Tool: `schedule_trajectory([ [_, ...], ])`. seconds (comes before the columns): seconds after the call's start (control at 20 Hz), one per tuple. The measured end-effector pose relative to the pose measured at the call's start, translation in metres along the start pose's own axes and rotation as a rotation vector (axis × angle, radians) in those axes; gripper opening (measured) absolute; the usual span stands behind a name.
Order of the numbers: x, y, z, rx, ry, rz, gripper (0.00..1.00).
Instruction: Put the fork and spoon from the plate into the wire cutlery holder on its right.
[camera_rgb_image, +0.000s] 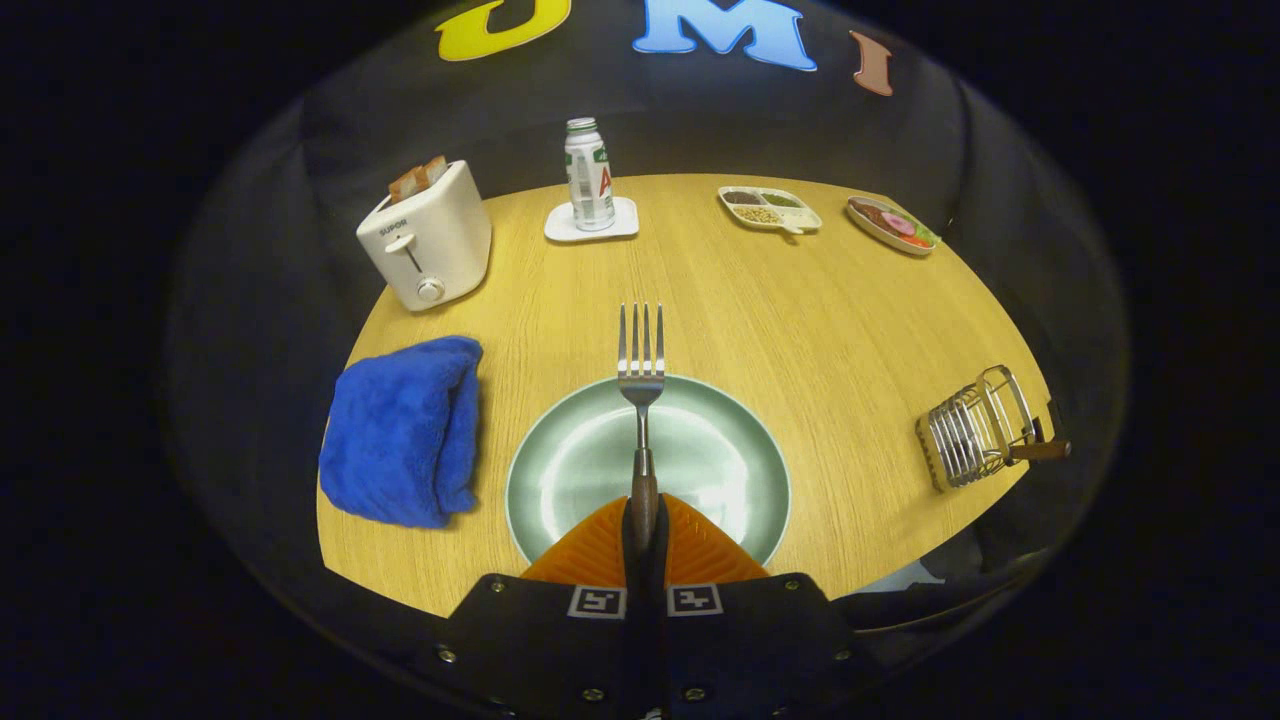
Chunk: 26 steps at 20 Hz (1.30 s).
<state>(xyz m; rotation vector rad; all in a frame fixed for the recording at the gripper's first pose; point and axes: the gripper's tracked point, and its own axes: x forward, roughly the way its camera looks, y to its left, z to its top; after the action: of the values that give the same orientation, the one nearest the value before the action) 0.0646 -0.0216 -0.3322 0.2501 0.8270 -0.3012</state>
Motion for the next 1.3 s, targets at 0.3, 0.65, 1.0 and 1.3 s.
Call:
schedule_trajectory([
  [0.3,-0.01,-0.052,0.024,0.098,-0.027,-0.095,0.01],
  [0.65,-0.022,-0.127,0.025,0.308,-0.028,-0.221,0.01],
  [1.0,-0.036,-0.174,0.018,0.47,0.002,-0.296,0.01],
  [1.3,-0.047,-0.198,0.011,0.604,0.027,-0.318,0.01],
])
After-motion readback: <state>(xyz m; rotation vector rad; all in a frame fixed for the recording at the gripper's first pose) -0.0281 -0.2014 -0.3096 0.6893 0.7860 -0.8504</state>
